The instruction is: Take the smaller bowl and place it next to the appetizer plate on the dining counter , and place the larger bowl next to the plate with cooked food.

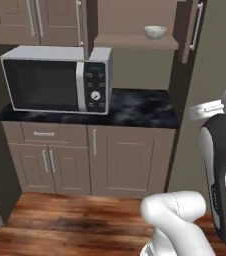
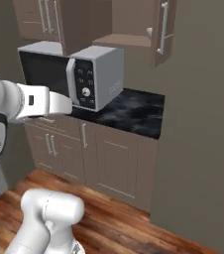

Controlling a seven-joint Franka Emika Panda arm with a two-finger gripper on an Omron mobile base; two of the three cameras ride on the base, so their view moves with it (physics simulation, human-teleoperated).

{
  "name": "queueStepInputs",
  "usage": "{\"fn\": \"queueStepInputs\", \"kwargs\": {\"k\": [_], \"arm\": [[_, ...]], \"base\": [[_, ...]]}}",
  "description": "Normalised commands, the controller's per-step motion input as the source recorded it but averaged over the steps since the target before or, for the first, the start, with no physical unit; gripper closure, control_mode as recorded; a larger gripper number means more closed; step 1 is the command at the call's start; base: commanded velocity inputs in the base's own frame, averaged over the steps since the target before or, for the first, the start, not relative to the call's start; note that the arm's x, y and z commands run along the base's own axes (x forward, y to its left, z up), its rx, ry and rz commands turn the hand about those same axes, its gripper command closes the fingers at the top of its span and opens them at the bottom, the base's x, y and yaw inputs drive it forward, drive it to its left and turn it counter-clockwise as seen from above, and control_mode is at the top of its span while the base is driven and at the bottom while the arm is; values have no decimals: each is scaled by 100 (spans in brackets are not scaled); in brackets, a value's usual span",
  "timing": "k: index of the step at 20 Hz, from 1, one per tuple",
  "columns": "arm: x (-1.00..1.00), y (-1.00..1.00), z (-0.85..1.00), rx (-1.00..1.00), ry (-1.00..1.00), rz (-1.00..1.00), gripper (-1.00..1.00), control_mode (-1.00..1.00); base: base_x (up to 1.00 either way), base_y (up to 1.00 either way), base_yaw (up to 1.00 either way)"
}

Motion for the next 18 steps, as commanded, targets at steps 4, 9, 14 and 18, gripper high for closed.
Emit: {"fn": "queueStepInputs", "kwargs": {"k": [4, 9, 14, 18], "arm": [[0, 0, 0, 0, 0, 0, -100, 100], [0, 0, 0, 0, 0, 0, -100, 100], [0, 0, 0, 0, 0, 0, -100, 100], [0, 0, 0, 0, 0, 0, -100, 100]], "base": [[100, 92, -30], [100, 22, -25], [97, -7, -26], [70, 34, -41]]}}
